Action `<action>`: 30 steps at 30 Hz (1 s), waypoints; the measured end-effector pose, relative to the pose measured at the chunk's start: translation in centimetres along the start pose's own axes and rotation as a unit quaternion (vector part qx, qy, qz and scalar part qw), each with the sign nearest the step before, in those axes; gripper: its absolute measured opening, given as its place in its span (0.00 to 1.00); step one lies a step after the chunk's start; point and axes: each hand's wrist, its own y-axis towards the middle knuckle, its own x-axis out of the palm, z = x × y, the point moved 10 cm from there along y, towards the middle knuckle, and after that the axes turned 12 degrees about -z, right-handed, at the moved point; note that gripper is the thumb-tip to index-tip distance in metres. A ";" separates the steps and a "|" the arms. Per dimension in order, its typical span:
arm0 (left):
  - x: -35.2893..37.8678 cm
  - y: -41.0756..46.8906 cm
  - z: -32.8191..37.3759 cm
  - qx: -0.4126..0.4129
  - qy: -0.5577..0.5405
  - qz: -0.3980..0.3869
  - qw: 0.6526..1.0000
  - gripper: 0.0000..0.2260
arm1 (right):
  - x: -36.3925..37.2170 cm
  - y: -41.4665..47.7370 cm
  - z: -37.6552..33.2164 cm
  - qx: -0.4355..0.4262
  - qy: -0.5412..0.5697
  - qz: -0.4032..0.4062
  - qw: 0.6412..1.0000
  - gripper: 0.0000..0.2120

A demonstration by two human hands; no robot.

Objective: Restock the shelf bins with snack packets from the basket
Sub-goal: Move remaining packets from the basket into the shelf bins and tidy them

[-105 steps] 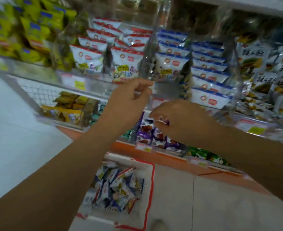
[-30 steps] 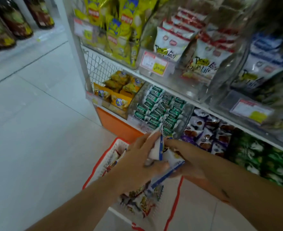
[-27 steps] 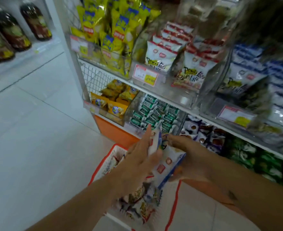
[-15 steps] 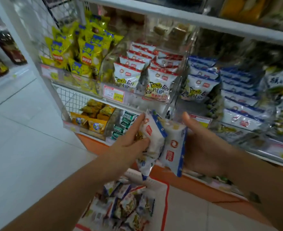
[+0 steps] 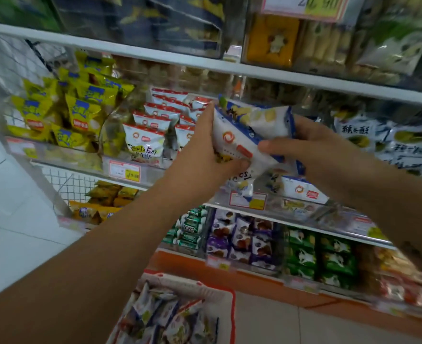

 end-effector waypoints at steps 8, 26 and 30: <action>2.2 6.3 -2.3 0.017 0.065 0.036 0.997 0.39 | -4.9 4.3 2.8 0.031 -0.175 0.054 0.983 0.15; 4.9 9.5 -3.8 0.046 0.702 0.035 0.710 0.03 | -6.0 12.1 4.6 0.020 -0.585 0.026 0.811 0.08; 5.2 10.6 -3.5 0.063 0.698 0.040 0.712 0.01 | -6.6 12.7 4.9 0.013 -0.608 0.076 0.790 0.06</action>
